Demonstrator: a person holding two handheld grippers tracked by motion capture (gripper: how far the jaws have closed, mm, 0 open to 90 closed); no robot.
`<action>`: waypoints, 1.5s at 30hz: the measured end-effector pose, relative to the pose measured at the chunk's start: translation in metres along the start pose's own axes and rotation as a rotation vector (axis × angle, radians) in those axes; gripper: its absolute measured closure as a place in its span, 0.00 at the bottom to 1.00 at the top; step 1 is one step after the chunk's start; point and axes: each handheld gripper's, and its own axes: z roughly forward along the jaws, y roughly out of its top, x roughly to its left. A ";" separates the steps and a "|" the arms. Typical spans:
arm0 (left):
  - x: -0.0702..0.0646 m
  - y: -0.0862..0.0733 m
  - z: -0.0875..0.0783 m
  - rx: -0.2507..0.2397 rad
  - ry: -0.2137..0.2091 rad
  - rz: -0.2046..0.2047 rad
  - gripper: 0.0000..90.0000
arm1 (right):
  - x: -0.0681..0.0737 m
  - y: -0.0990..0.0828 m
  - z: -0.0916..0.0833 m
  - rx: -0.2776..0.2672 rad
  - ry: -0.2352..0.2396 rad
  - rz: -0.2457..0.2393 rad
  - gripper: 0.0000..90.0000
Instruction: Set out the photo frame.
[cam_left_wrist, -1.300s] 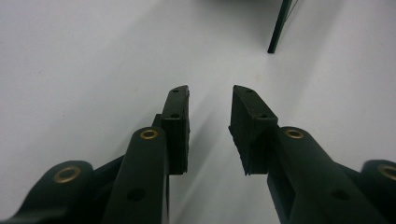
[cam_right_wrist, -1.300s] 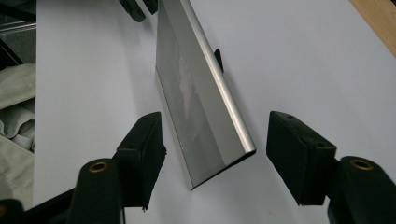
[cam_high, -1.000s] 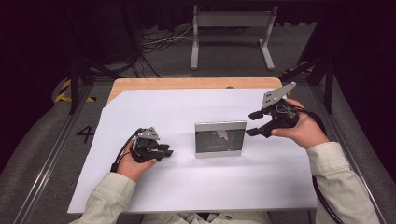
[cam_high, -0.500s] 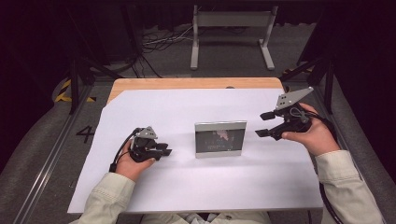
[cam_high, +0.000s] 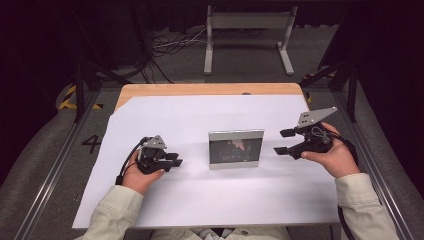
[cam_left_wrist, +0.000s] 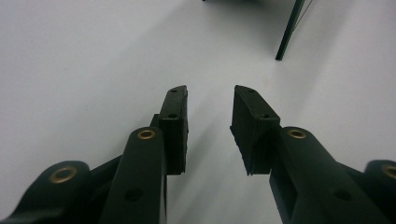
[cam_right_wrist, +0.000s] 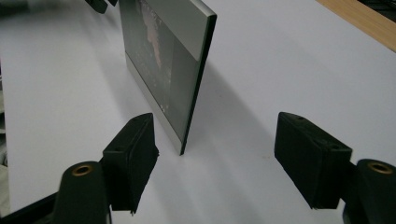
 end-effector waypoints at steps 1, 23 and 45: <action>0.000 0.000 0.000 -0.002 0.002 -0.002 0.74 | 0.000 -0.002 0.001 -0.005 -0.005 0.009 0.33; 0.001 0.000 -0.002 -0.010 0.015 -0.002 0.74 | 0.002 -0.042 0.024 -0.032 -0.076 0.086 0.32; 0.006 -0.003 -0.001 -0.009 0.021 -0.012 0.74 | 0.004 -0.074 0.059 0.046 -0.142 0.109 0.32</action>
